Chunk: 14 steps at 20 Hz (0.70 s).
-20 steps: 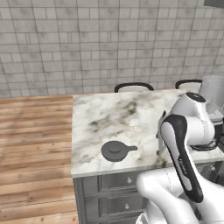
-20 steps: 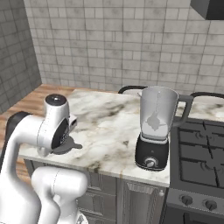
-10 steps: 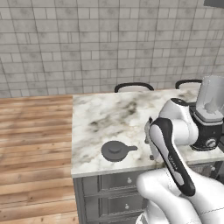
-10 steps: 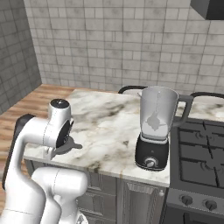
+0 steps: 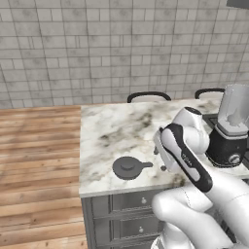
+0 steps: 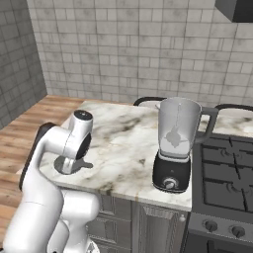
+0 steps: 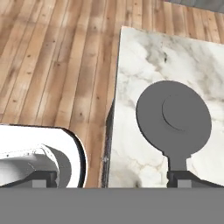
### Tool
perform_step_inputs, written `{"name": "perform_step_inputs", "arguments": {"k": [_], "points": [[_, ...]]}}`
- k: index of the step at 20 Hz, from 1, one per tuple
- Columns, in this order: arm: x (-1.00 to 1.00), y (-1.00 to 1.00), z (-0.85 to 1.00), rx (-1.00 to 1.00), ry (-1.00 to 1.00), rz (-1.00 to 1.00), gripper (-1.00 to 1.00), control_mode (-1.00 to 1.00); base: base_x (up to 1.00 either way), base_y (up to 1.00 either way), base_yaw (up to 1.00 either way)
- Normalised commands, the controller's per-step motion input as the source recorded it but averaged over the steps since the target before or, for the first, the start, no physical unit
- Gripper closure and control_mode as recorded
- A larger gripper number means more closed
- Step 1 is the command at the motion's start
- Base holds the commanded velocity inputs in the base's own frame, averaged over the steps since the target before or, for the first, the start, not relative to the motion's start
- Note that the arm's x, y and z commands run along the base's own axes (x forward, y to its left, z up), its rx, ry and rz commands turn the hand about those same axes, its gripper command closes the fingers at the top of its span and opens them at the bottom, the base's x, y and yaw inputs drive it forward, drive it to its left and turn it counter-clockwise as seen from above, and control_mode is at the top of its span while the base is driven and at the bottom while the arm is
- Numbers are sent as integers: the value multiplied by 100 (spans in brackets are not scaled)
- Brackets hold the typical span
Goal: Grab the lemon wedge and garlic from the fridge, place them in the blender, close the lid, and turn on the blender to create a marinade.
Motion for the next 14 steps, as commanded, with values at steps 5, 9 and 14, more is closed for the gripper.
{"name": "perform_step_inputs", "arguments": {"k": [5, 9, 14], "points": [[34, 0, -31, 0, 0, 8, -100, -100, 0, 0, 0], [17, 0, -38, 0, 0, 1, -100, -100, 0, 0, 0], [4, 0, -31, 0, 0, 0, -100, -100, 0, 0, 0]]}}
